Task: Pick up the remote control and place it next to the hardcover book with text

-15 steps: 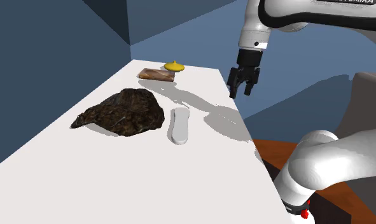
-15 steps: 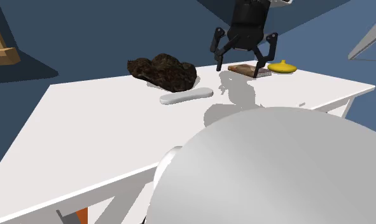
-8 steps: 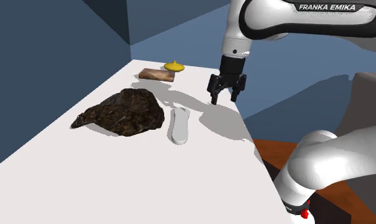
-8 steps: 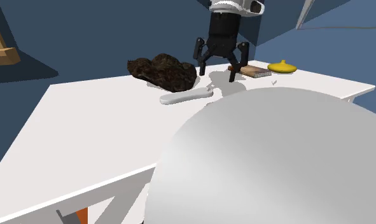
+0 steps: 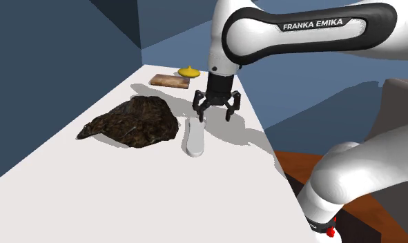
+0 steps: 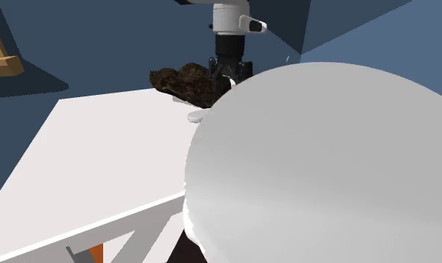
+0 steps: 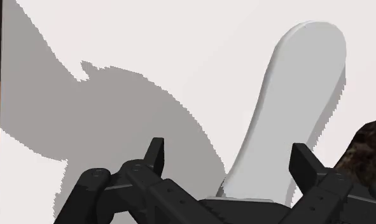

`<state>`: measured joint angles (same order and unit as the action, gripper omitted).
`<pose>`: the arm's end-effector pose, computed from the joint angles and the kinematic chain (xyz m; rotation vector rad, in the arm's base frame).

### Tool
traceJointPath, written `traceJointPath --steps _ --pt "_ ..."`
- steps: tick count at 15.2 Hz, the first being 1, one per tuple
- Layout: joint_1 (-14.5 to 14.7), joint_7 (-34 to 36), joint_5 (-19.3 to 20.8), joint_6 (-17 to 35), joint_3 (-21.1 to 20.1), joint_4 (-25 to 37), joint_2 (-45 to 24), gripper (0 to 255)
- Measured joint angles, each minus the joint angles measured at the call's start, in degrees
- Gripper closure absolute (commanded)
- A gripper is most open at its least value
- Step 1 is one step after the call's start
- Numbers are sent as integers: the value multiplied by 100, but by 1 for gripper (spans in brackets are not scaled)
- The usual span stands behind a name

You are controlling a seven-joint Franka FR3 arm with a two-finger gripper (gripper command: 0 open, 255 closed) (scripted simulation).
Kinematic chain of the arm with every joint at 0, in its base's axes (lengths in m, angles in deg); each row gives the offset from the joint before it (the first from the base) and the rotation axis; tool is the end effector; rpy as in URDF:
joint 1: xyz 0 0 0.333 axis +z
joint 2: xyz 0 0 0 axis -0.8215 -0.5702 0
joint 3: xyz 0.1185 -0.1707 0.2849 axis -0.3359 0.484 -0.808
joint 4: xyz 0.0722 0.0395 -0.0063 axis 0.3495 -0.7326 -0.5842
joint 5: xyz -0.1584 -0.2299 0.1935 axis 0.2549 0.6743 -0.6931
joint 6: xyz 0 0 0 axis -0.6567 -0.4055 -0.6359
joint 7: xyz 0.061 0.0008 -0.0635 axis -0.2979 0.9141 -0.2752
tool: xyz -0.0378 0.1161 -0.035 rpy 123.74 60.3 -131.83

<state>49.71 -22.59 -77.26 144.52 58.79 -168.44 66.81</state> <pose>0.2989 0.1545 0.5514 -3.0133 0.8643 0.0463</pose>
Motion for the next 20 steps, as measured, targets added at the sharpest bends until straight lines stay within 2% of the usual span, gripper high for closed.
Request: traceJointPath --steps 3,5,12,18,19,20 --pt "-211 948 152 370 -536 358 -622 0" --pt "-298 1302 246 537 -709 450 -860 0" --pt "-321 1438 273 1075 -844 94 -1040 0" --pt "-318 1451 271 1138 -861 48 -1054 0" --pt "-318 1451 271 1138 -861 47 -1054 255" --pt "-318 1451 271 1138 -861 48 -1054 255"
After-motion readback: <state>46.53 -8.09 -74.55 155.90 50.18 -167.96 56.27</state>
